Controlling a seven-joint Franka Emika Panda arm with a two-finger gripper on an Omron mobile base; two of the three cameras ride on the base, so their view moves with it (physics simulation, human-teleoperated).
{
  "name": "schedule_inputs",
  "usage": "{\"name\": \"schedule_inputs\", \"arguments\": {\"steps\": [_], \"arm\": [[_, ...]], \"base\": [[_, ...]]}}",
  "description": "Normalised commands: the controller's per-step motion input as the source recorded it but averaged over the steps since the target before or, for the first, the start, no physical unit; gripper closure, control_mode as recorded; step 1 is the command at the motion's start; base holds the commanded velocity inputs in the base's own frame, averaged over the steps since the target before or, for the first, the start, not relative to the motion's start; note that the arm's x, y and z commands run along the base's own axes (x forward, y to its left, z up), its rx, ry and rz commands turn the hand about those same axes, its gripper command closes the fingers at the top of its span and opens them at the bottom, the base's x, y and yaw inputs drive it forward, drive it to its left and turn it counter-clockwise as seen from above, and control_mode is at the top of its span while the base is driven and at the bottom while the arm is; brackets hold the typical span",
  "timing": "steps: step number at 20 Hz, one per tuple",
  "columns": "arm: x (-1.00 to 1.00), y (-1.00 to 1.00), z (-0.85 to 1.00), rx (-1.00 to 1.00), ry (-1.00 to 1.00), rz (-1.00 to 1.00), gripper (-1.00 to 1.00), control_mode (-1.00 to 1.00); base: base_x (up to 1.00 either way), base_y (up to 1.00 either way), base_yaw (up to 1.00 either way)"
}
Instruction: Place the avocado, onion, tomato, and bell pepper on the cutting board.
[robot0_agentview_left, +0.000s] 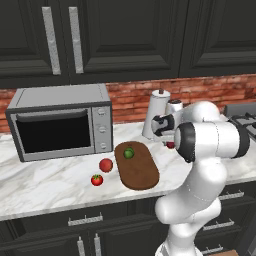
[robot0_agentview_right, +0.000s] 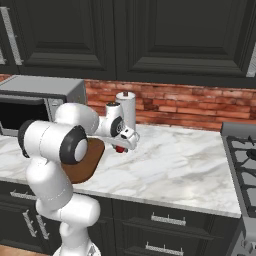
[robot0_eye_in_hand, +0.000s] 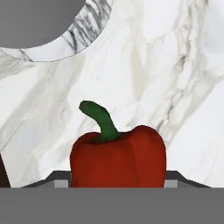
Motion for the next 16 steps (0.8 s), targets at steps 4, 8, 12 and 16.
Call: {"name": "schedule_inputs", "arguments": {"steps": [4,8,12,16], "arm": [[0.0,0.84,0.0,0.0,0.02,0.04,1.0,-1.0],[0.0,0.73,0.0,0.0,0.01,0.04,1.0,-1.0],[0.0,0.68,-0.01,0.0,0.09,0.05,1.0,-1.0],[0.02,0.51,-0.05,0.0,0.09,0.06,1.0,-1.0]], "base": [[0.0,0.0,0.0],[0.0,0.0,0.0],[0.0,0.0,0.0],[0.0,0.0,0.0]]}}
